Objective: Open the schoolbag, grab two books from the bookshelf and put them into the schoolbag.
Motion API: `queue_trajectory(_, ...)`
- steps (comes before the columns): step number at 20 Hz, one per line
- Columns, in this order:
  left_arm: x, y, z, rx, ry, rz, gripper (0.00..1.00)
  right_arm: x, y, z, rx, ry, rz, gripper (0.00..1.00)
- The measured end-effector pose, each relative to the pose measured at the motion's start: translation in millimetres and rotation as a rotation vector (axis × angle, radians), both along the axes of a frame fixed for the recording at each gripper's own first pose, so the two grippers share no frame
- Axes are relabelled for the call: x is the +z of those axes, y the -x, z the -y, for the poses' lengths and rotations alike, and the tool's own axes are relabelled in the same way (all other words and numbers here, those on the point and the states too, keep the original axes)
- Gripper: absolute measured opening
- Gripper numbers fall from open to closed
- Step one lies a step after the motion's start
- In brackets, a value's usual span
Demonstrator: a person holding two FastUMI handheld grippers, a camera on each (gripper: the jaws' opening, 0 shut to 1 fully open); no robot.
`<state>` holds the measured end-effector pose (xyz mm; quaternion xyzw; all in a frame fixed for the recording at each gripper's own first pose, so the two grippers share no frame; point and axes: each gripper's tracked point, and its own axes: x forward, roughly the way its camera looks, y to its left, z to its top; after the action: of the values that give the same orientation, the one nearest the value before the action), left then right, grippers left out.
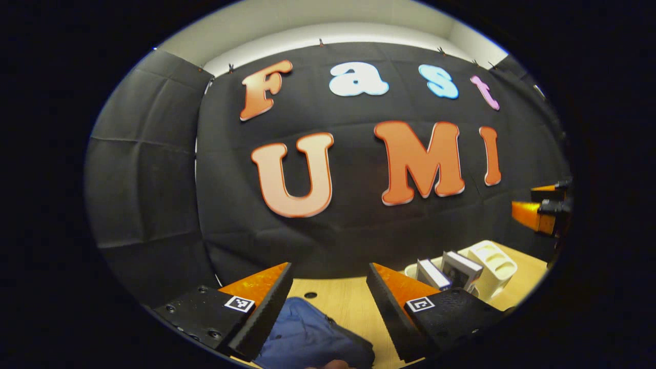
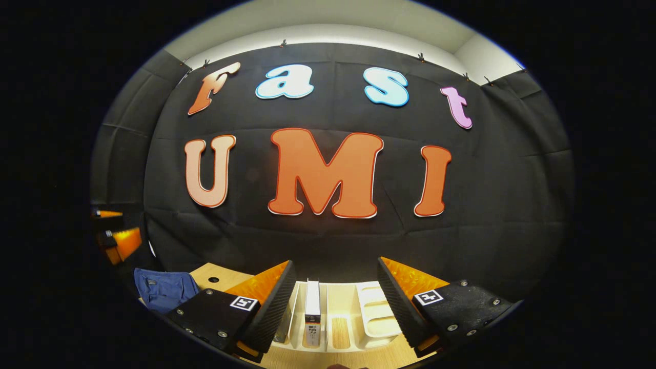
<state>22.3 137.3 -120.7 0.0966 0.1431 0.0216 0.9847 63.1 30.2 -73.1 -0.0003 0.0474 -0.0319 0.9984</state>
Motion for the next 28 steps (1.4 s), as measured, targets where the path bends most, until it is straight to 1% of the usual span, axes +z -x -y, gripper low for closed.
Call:
queue_trajectory(2,-41,15,2,0.0,0.032,-0.163,0.92,-3,-4,3,-0.005,-0.006,-0.003,0.94)
queue_trajectory(3,-60,22,4,0.0,0.022,-0.231,0.9,-3,-5,7,-0.013,-0.004,-0.001,0.94)
queue_trajectory(4,-76,24,7,-0.015,0.022,-0.282,0.94,-5,-5,11,-0.017,-0.002,-0.001,0.95)
queue_trajectory(5,-94,29,8,-0.022,0.007,-0.326,0.94,-6,-7,13,-0.021,0.001,0.0,0.95)
queue_trajectory(7,-131,45,8,-0.037,-0.056,-0.412,0.94,-10,-7,19,-0.027,0.007,-0.007,0.95)
queue_trajectory(10,-174,66,13,-0.072,-0.157,-0.536,0.93,-16,-6,29,-0.039,0.012,-0.014,0.95)
queue_trajectory(13,-202,77,18,-0.101,-0.196,-0.608,0.94,-23,-5,38,-0.048,0.013,-0.025,0.95)
queue_trajectory(15,-223,92,22,-0.12,-0.237,-0.661,0.94,-28,-4,44,-0.052,0.016,-0.035,0.95)
queue_trajectory(19,-262,113,23,-0.13,-0.335,-0.757,0.93,-39,-3,56,-0.061,0.023,-0.053,0.95)
queue_trajectory(25,-302,142,15,-0.085,-0.479,-0.871,0.93,-58,-3,74,-0.067,0.034,-0.096,0.95)
queue_trajectory(27,-307,148,11,-0.062,-0.524,-0.889,0.92,-62,-4,78,-0.066,0.039,-0.102,0.95)
queue_trajectory(28,-307,150,8,-0.044,-0.552,-0.891,0.9,-63,-5,79,-0.063,0.039,-0.104,0.95)
